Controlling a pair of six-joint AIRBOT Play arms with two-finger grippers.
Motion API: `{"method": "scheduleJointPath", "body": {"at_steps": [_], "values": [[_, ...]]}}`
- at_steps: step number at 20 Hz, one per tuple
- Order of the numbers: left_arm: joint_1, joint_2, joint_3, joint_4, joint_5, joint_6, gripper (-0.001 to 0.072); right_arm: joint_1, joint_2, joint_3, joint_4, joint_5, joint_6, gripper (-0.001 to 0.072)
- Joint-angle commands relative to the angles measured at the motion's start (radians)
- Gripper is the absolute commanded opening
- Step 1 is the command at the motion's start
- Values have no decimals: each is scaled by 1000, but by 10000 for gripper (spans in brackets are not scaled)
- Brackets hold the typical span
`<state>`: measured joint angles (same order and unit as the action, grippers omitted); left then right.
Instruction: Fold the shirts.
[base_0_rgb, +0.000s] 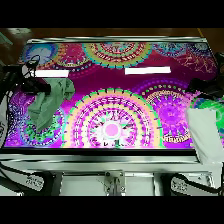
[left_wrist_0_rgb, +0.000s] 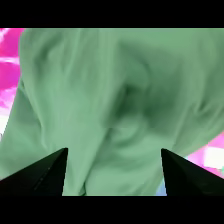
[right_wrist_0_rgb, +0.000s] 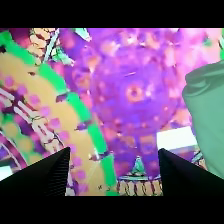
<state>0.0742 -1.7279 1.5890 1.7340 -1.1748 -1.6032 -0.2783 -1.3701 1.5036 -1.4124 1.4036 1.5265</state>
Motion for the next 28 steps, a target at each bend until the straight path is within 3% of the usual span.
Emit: {"method": "scheduleJointPath", "body": {"at_steps": [1, 3, 4, 5, 6, 7, 11, 15, 19, 23, 25, 28], "values": [[27, -134, 54, -48, 19, 9, 713, 1, 0, 0, 3, 26, 28, 676], [27, -168, 53, -81, 24, 23, 710, 1, 0, 0, 29, 65, 56, 676], [27, -177, 53, -80, 23, 23, 659, 1, 0, 0, 56, 94, 64, 676], [32, -177, 54, -77, 23, 21, 428, 1, 0, 0, 89, 125, 68, 676], [38, -175, 54, -79, 23, 20, 153, 1, 0, 0, 117, 156, 68, 676], [40, -171, 57, -79, 14, 21, 47, 1, 0, 0, 136, 181, 68, 676], [22, -80, 115, -147, -75, 45, 44, 1, 0, 0, 148, 226, 56, 676], [-77, 202, 132, -260, -32, 60, 45, 1, 0, 1, 127, 194, -49, 675], [-296, 466, 124, -280, -43, 69, 45, 1, 34, 2, 109, 206, -62, 676], [-561, 537, 67, -284, -94, 61, 45, 1, 159, 2, 94, 245, -148, 676], [-697, 521, -10, -304, -42, 37, 45, 1, 232, 2, 95, 261, -158, 676], [-872, 453, -150, -303, 187, -59, 46, 1, 315, 2, 109, 248, -156, 676]]}}
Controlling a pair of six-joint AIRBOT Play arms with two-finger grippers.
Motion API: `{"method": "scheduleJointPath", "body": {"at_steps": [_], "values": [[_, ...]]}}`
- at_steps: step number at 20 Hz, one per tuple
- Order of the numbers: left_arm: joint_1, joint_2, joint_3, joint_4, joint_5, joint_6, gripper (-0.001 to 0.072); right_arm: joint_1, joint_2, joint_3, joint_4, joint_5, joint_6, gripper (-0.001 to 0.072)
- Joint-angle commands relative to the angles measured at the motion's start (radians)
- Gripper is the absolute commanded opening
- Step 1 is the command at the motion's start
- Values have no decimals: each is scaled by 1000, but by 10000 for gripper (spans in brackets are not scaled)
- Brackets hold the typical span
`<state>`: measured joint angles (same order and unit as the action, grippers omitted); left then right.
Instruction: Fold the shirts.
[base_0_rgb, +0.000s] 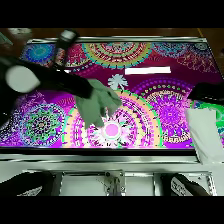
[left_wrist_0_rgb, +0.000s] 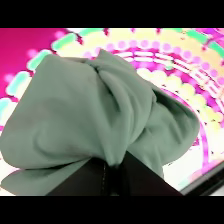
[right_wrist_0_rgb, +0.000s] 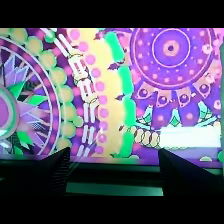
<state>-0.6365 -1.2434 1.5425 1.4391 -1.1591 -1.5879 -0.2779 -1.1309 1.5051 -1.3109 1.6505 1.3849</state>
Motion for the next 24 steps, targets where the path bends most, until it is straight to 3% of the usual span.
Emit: {"method": "scheduleJointPath", "body": {"at_steps": [1, 5, 7, 8, 13, 15, 18, 24], "values": [[-202, -71, -132, -9, 241, -103, 46, 1, 90, 0, 8, 1, -10, 676], [-280, -266, -148, -34, 275, -153, 75, 1, 88, -3, 53, 6, -14, 677], [-261, -319, -148, -34, 213, -154, 550, 1, 74, -31, 128, -28, -48, 676], [-235, -321, -148, -32, 172, -152, 601, 1, 61, -58, 159, -53, -67, 677], [-6, -227, -151, -26, -39, -107, 601, 0, -70, -191, 164, -162, -101, 677], [80, -187, -196, -97, -92, -89, 603, 1, -152, -203, 199, -171, -108, 676], [146, -138, -397, -423, 49, 10, 674, 1, -279, -203, 266, -179, -108, 676], [98, -140, -740, -660, 355, 9, 674, 1, -423, -203, 282, -182, -108, 676]]}}
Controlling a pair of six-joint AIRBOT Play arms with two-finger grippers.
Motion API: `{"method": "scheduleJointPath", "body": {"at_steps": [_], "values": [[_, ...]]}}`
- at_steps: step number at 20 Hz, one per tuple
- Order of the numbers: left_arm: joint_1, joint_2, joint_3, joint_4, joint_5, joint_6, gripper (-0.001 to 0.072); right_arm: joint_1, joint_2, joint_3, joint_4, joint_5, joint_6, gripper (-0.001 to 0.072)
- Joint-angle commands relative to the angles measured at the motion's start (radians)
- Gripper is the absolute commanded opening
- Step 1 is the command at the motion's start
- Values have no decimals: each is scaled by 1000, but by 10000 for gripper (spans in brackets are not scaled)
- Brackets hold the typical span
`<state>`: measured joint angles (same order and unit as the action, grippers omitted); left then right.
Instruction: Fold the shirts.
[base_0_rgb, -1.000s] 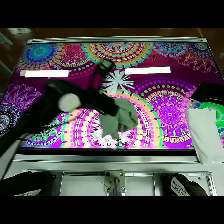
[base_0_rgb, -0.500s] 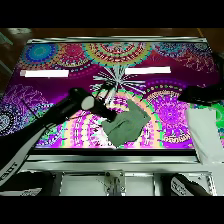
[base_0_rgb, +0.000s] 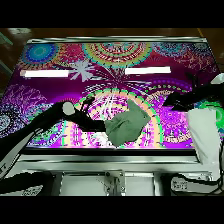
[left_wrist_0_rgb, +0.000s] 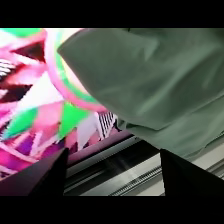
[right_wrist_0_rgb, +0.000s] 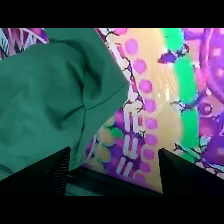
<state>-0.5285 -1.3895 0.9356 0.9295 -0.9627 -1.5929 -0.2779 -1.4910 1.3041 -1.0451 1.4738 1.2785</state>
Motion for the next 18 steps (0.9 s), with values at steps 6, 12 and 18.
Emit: {"method": "scheduleJointPath", "body": {"at_steps": [6, 12, 18], "values": [[-33, -40, -149, -275, 465, 14, 656, 2, -142, -2, 23, -18, 17, 676], [-37, -77, -146, -328, 510, 14, 47, 33, -165, -4, 66, -31, 29, 676], [-37, -52, -144, -327, 518, 15, 46, 204, -267, -4, 68, -55, 34, 676]]}}
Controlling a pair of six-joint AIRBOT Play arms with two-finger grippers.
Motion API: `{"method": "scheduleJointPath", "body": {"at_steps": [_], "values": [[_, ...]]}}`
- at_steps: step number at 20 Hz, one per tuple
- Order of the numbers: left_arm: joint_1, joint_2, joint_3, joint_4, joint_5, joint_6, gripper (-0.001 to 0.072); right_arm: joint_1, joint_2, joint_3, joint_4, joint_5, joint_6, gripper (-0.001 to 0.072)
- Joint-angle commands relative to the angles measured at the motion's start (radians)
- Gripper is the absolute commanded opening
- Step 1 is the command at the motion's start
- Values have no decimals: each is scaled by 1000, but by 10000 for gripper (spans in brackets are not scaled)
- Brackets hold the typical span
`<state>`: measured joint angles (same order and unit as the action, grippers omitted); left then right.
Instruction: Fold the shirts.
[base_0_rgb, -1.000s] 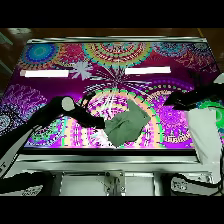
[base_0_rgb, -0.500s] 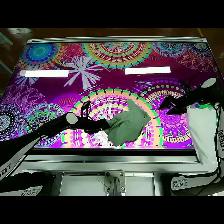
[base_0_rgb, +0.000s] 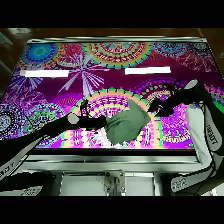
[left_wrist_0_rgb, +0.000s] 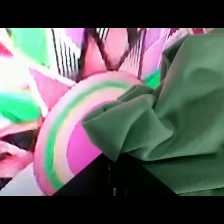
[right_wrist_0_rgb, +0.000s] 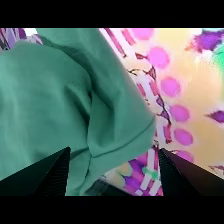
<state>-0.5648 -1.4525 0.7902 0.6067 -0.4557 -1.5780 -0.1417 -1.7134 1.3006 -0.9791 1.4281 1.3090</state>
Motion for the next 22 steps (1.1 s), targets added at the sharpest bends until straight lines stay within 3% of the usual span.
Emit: {"method": "scheduleJointPath", "body": {"at_steps": [1, 2, 5, 7, 8, 14, 16, 19, 22], "values": [[0, 17, 1, -4, 11, 10, 46, 82, -55, 0, 0, -12, 7, 676], [0, 26, 1, -5, 11, 39, 46, 91, -63, 0, -8, -22, 13, 662], [2, 61, 1, -5, 11, 75, 46, 95, -63, 0, -60, -89, 103, 285], [18, 84, 1, -5, 11, 76, 46, 95, -63, 0, -70, -103, 119, 215], [30, 94, 1, -5, 11, 76, 46, 95, -63, 0, -70, -102, 119, 72], [113, 184, 7, -1, 7, 138, 43, 93, 43, 5, -69, -134, 42, 53], [136, 230, 45, -1, -19, 197, 43, 93, 121, 41, -63, -142, 1, 52], [143, 317, 186, 0, -58, 305, 42, 93, 278, 153, 18, -154, -61, 52], [153, 413, 418, 59, -61, 322, 43, 93, 460, 297, 100, -246, -62, 51]]}}
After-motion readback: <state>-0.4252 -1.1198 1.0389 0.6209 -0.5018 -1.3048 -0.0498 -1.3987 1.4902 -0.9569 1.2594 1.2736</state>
